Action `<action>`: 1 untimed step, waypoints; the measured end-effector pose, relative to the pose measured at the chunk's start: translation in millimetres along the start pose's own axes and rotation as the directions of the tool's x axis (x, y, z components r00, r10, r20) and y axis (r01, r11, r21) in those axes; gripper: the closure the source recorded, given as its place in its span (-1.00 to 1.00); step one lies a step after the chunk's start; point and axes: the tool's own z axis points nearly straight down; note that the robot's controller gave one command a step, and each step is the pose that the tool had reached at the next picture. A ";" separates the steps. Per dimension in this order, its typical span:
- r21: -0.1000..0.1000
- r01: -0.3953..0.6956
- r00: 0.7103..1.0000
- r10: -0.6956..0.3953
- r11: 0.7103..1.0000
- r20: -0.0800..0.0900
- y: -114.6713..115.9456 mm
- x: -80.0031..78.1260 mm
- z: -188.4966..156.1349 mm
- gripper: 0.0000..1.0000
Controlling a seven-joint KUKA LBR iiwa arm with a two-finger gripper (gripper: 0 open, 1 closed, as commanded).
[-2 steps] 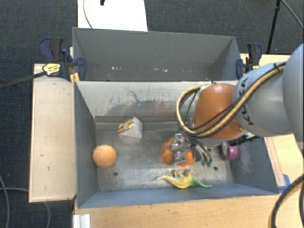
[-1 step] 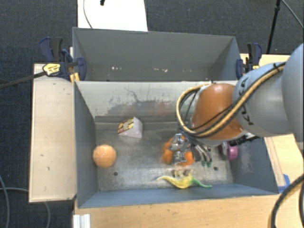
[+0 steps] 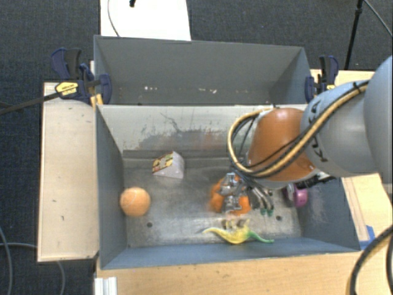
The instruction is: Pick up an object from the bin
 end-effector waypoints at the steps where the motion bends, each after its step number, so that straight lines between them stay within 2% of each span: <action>1: 0.000 0.000 1.000 0.000 1.000 0.000 0.0 0.0 0.0 1.00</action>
Offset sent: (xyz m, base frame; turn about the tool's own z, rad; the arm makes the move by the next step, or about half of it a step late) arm 0.0421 0.0197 -0.0083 -0.3518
